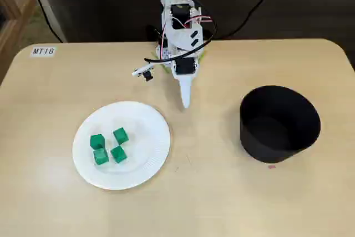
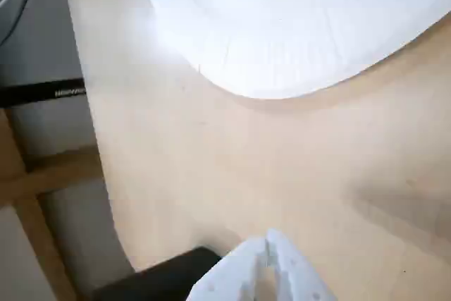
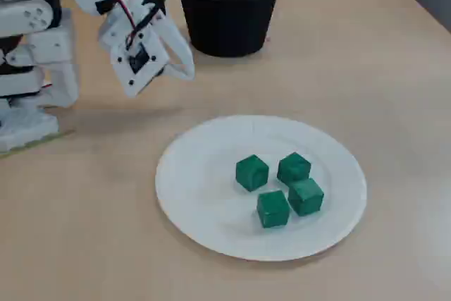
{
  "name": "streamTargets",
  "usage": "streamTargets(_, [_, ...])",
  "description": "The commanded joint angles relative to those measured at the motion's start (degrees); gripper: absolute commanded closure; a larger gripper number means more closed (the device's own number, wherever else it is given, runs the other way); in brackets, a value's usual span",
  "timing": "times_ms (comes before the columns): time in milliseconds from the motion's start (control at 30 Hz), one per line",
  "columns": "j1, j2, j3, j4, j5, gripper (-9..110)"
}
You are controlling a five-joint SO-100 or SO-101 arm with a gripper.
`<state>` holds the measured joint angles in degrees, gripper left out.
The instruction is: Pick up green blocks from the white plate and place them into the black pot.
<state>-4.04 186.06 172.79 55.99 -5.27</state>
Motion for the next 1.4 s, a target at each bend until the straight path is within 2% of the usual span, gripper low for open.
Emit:
streamTargets(0, [8.09, -32.26, -47.46, 8.61, 2.72, 104])
streamTargets(300, [8.0, -32.26, -47.46, 8.44, 3.25, 104])
streamTargets(533, [8.61, -33.49, -49.04, 11.25, -1.14, 104])
streamTargets(733, [12.48, -48.52, -58.18, 15.03, -0.53, 104])
streamTargets(1100, [27.69, -67.15, -62.49, 9.14, 16.44, 104])
streamTargets(1367, [34.63, -80.6, -72.86, 9.67, 22.41, 104])
